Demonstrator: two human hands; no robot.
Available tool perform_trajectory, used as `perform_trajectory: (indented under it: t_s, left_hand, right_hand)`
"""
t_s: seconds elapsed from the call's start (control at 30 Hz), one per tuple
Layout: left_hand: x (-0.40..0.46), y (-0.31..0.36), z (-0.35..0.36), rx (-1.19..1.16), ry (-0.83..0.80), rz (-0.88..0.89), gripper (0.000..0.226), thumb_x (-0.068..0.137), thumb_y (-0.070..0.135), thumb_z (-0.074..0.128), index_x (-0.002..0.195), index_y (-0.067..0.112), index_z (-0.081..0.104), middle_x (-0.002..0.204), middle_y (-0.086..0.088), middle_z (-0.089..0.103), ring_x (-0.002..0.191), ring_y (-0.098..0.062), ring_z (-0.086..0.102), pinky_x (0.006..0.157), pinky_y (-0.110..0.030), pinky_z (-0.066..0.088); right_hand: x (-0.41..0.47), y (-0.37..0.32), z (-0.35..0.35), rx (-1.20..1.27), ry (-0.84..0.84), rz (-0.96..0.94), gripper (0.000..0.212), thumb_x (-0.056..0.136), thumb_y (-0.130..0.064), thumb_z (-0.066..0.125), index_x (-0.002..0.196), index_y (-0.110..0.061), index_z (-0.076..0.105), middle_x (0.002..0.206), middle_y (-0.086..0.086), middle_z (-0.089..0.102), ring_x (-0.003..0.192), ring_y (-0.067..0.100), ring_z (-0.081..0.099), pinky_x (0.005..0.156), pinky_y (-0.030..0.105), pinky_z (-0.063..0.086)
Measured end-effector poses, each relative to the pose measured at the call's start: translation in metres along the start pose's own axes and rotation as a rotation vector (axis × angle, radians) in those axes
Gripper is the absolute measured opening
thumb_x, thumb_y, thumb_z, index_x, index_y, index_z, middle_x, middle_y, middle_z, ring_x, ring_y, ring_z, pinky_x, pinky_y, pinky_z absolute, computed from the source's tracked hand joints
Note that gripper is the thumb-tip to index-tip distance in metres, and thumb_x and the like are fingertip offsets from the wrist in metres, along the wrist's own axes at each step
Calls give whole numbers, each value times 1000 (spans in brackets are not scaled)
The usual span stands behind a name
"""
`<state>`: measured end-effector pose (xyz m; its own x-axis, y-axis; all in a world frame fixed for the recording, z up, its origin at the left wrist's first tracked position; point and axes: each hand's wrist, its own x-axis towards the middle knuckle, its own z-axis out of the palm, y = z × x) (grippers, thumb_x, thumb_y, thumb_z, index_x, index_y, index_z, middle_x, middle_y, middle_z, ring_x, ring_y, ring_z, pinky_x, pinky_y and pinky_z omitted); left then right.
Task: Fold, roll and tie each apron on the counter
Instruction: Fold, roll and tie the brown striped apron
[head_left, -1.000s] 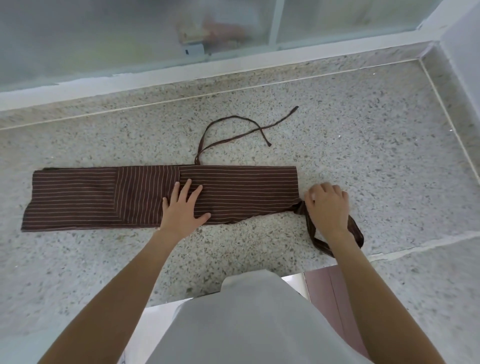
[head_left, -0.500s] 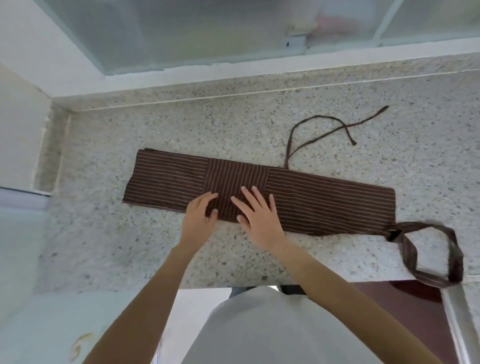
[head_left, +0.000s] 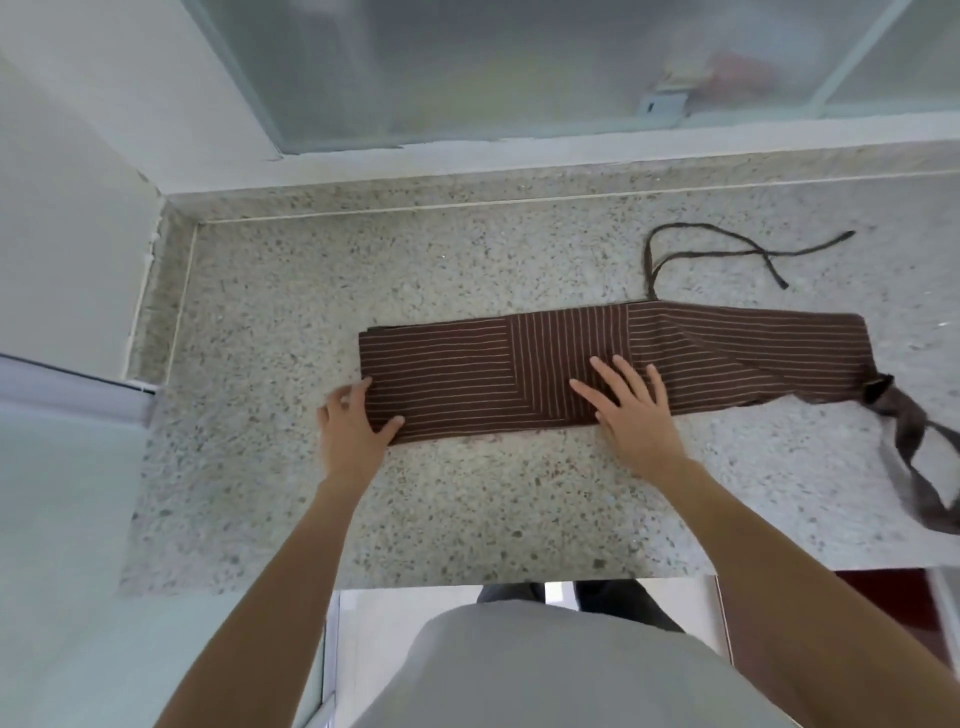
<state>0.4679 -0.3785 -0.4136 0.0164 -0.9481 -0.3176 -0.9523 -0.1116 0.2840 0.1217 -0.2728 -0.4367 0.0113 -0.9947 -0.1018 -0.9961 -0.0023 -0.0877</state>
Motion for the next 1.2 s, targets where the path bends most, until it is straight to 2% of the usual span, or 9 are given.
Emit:
perform_trajectory:
  t_s: [0.1, 0.27, 0.47, 0.63, 0.8, 0.93, 1.03, 1.13, 1.2]
  left_hand:
    - [-15, 8, 5, -69, 11, -71, 77, 79, 47, 68, 142, 22, 31, 138, -18, 32, 121, -38, 36, 100, -45, 35]
    - [-16, 9, 1, -309, 8, -195, 83, 74, 32, 77, 141, 17, 31, 127, -17, 49, 111, -33, 53, 91, -43, 46]
    - [-9, 3, -8, -370, -39, -303, 47, 82, 34, 69, 119, 7, 57, 110, -10, 66, 99, -27, 62, 75, -31, 44]
    - [-13, -5, 1, -376, 29, -321, 23, 78, 32, 71, 88, 12, 64, 91, -15, 64, 89, -33, 61, 74, -39, 51]
    - [-20, 11, -6, -324, -3, -345, 37, 86, 28, 65, 111, 2, 57, 101, -14, 64, 95, -30, 60, 73, -33, 45]
    - [-28, 21, -15, -645, 77, -483, 51, 82, 22, 71, 124, 7, 47, 114, -12, 63, 100, -26, 61, 80, -33, 48]
    - [-36, 39, -28, -938, 143, -538, 41, 81, 27, 72, 117, 12, 59, 111, -7, 66, 99, -20, 62, 86, -32, 50]
    - [-50, 87, -46, -1230, 64, -390, 12, 83, 17, 69, 95, 15, 67, 96, -1, 70, 89, -14, 63, 83, -26, 51]
    - [-62, 128, -55, -1257, 72, -211, 8, 85, 14, 67, 91, 19, 69, 89, 4, 70, 85, -8, 64, 83, -23, 51]
  right_hand:
    - [-12, -16, 3, 107, -1, 57, 47, 86, -8, 60, 131, -19, 52, 137, 13, 49, 130, 33, 42, 106, 53, 35]
    - [-38, -38, 17, 117, -65, 121, 52, 98, -38, 24, 146, -19, 27, 153, 9, 23, 142, 27, 18, 116, 43, 11]
    - [-42, -41, 16, 44, -126, 74, 55, 99, -45, 20, 147, -19, 25, 153, 16, 23, 142, 29, 17, 113, 44, 11]
    - [-43, -40, 14, 46, -159, 68, 57, 98, -47, 21, 147, -19, 24, 153, 17, 23, 142, 30, 14, 113, 46, 10]
    - [-41, -38, 12, 76, -221, 82, 59, 98, -52, 13, 148, -21, 19, 155, 15, 16, 144, 28, 6, 115, 42, 0]
    - [-41, -38, 9, 82, -209, 56, 63, 96, -55, 2, 148, -22, 18, 155, 14, 15, 144, 28, 8, 115, 40, -2]
    - [-40, -41, 8, 88, -202, 32, 63, 98, -53, 3, 147, -19, 22, 154, 15, 19, 143, 29, 12, 116, 43, 6]
    - [-42, -43, 6, 218, -206, 55, 61, 98, -49, 12, 149, -15, 10, 156, 7, 5, 144, 20, -2, 118, 42, 3]
    - [-40, -41, -4, 493, -206, 107, 57, 101, -36, 27, 149, -12, 10, 157, 1, 7, 144, 12, 1, 119, 39, 8]
